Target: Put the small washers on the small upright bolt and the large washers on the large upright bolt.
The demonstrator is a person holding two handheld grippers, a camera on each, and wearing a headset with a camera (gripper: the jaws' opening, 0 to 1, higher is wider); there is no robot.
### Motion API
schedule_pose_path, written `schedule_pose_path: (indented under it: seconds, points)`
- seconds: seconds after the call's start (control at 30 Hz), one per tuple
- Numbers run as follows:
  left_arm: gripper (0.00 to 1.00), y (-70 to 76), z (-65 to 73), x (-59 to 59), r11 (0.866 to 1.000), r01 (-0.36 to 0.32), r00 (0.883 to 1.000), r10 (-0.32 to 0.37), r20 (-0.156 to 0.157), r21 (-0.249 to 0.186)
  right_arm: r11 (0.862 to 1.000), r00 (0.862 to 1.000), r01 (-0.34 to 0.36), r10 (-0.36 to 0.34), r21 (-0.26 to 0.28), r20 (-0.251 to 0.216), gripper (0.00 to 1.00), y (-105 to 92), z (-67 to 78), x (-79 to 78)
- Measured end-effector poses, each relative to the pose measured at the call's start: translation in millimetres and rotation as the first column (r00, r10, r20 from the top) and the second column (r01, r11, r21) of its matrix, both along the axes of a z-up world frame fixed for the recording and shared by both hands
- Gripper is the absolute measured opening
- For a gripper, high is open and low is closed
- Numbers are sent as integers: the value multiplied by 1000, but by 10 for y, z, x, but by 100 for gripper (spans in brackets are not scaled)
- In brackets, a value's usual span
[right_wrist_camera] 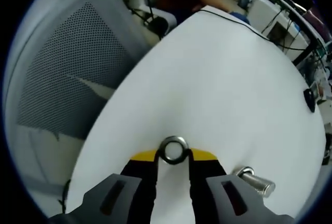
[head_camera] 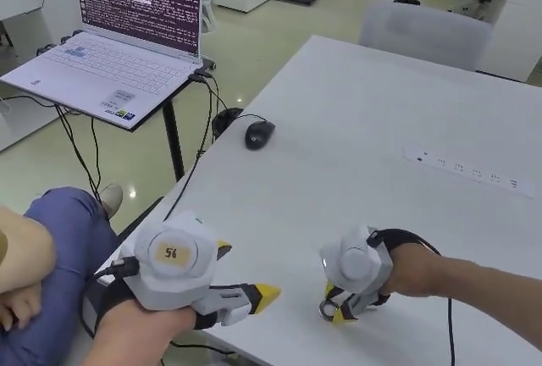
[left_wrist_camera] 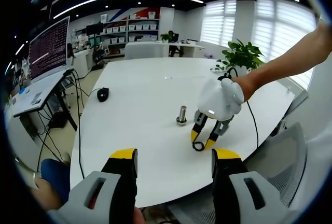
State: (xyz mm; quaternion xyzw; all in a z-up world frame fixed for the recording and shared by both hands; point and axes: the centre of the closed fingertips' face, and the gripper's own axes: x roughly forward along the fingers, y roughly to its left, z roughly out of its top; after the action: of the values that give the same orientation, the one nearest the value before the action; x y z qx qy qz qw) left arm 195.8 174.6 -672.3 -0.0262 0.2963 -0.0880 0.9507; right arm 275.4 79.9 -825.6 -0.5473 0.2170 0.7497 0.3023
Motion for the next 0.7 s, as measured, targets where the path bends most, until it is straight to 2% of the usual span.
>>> schedule_pose_path:
  seconds: [0.2,0.33,0.5,0.63,0.7]
  points:
    - [57,17,8,6,1000,0,1000,0,0,2,993,993,116,-116,22,-34,23,-50,8,23]
    - [57,7,3,18,1000,3,1000,-3,0,1,977,977,207,-204,44,-64,23,-76,43,64]
    - [57,-27,1,35,1000,11,1000,-11,1,0,950,951,304,-297,74,-89,23,-94,123,128]
    - [57,-33,-14,38,1000,15,1000,-15,-3,2,925,931,361,-351,117,-97,23,-62,274,228]
    - [57,-42,-19,44,1000,16,1000,-16,-3,0,908,917,397,-385,137,-104,23,-30,389,298]
